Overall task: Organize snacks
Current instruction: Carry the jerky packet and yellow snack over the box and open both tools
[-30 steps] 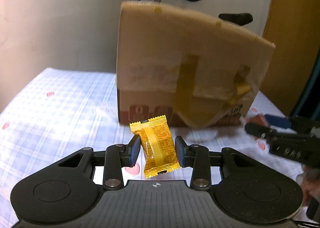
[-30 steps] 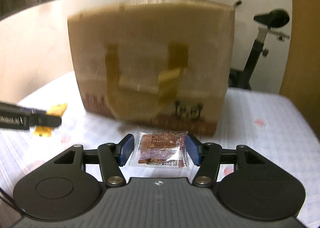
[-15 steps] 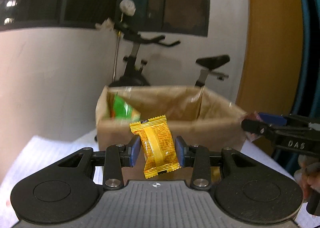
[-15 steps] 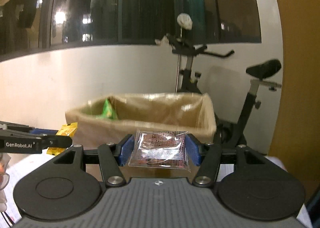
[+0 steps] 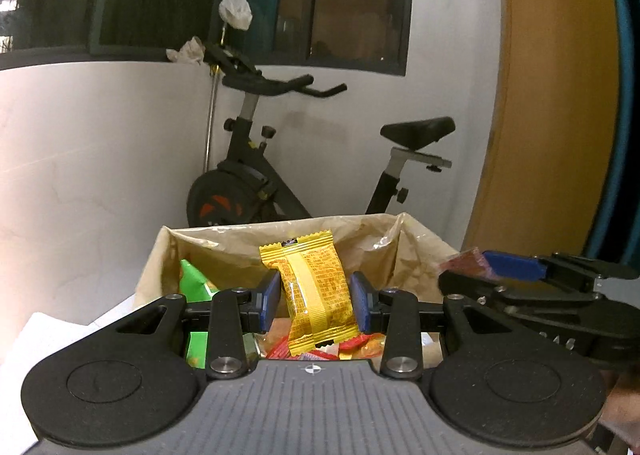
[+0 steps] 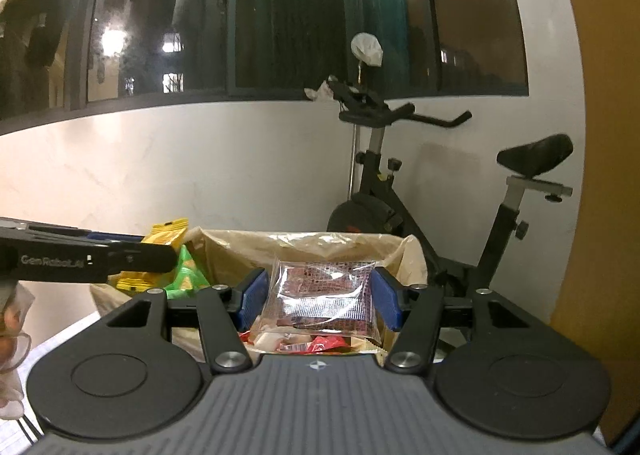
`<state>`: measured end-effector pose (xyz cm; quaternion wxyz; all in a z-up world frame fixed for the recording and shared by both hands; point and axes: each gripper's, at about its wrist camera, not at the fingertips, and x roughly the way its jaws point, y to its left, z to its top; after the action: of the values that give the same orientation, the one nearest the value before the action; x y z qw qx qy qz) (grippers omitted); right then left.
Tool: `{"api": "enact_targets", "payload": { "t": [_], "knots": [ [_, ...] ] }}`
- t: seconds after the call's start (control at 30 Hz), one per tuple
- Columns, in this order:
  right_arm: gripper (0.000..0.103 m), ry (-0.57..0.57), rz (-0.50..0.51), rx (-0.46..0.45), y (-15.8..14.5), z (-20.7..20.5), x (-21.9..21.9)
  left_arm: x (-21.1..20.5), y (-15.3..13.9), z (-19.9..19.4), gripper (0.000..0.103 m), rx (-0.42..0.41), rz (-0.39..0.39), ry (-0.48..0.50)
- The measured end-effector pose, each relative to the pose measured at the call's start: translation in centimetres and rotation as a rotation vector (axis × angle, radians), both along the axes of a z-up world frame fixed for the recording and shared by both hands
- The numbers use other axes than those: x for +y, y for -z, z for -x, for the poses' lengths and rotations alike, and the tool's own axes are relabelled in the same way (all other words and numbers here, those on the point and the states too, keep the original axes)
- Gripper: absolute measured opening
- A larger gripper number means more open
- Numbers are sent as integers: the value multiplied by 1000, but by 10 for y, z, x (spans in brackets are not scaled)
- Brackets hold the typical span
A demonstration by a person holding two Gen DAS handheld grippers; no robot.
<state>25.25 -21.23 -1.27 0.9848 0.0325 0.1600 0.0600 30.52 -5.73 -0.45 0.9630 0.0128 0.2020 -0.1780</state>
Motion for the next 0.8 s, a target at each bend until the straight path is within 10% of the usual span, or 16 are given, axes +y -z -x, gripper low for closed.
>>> {"api": "enact_targets", "payload": {
  "t": [0.8],
  "knots": [
    [61,1,25,166,32,-41,8,5,37,-43,41,181,-93,-49]
  ]
}}
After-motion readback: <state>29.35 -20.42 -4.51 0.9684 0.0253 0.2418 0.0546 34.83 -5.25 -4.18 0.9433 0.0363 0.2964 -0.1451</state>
